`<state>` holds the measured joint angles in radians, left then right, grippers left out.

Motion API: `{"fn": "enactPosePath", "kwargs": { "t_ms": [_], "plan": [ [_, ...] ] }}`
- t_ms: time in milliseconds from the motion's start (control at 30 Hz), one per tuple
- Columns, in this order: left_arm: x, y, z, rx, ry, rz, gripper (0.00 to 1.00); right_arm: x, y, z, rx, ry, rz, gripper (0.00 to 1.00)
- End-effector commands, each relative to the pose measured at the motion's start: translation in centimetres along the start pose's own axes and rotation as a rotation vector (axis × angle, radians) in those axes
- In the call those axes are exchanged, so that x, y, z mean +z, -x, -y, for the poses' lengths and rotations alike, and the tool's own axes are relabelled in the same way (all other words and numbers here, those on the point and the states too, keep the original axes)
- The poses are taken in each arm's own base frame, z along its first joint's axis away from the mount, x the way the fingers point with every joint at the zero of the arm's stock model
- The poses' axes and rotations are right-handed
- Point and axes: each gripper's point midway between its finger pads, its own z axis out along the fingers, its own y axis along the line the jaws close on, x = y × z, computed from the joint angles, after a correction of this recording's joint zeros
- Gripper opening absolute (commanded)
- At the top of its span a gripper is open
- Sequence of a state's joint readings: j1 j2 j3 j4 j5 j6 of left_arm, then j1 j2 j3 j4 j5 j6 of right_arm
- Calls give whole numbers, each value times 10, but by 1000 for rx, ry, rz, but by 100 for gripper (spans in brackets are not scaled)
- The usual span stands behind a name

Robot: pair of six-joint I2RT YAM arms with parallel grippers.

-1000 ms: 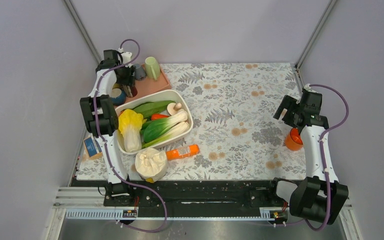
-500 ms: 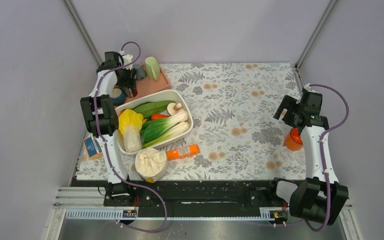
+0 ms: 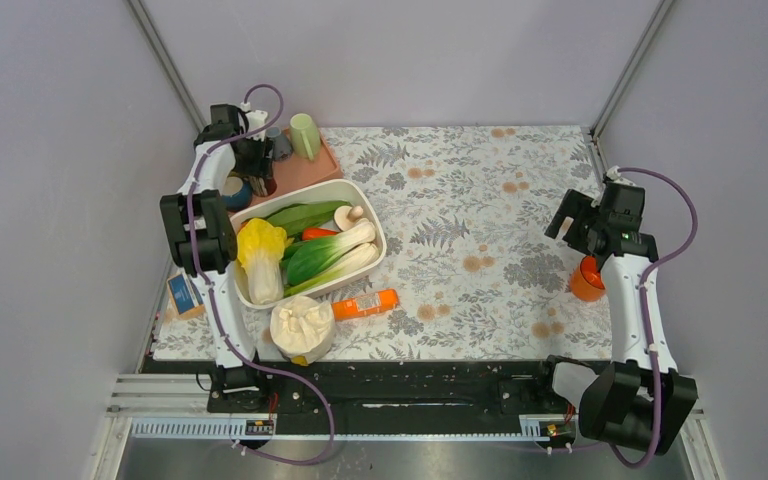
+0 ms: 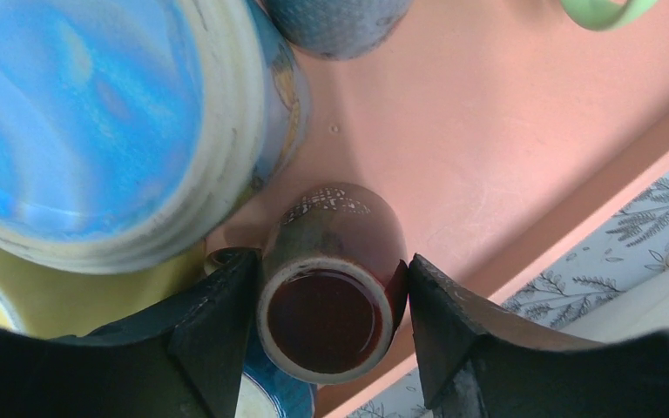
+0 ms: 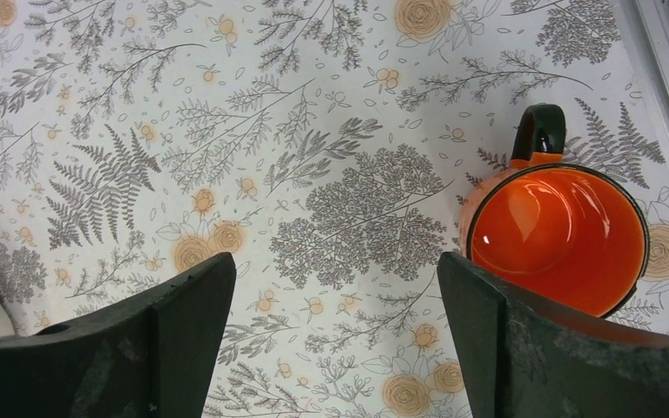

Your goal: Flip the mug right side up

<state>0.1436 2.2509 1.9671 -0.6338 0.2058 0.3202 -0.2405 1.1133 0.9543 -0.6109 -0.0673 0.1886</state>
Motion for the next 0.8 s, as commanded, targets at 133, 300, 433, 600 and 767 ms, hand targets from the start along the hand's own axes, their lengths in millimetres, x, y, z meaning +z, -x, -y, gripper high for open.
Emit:
{"fn": "enactPosePath", "kwargs": {
  "t_ms": [133, 300, 433, 600, 767],
  "plan": [
    [-53, 49, 18, -48, -44, 172, 0, -12, 6, -51, -56, 154, 50, 95],
    [-62, 55, 20, -62, -45, 191, 0, -8, -3, -90, -106, 236, 33, 95],
    [-71, 66, 17, -50, -21, 231, 0, -14, -7, -127, -160, 310, 39, 95],
    [-58, 50, 17, -66, -19, 184, 0, -16, -13, -162, -204, 383, 38, 95],
    [-76, 69, 22, -74, -34, 249, 0, -21, -20, -191, -248, 434, 22, 95]
  ]
}}
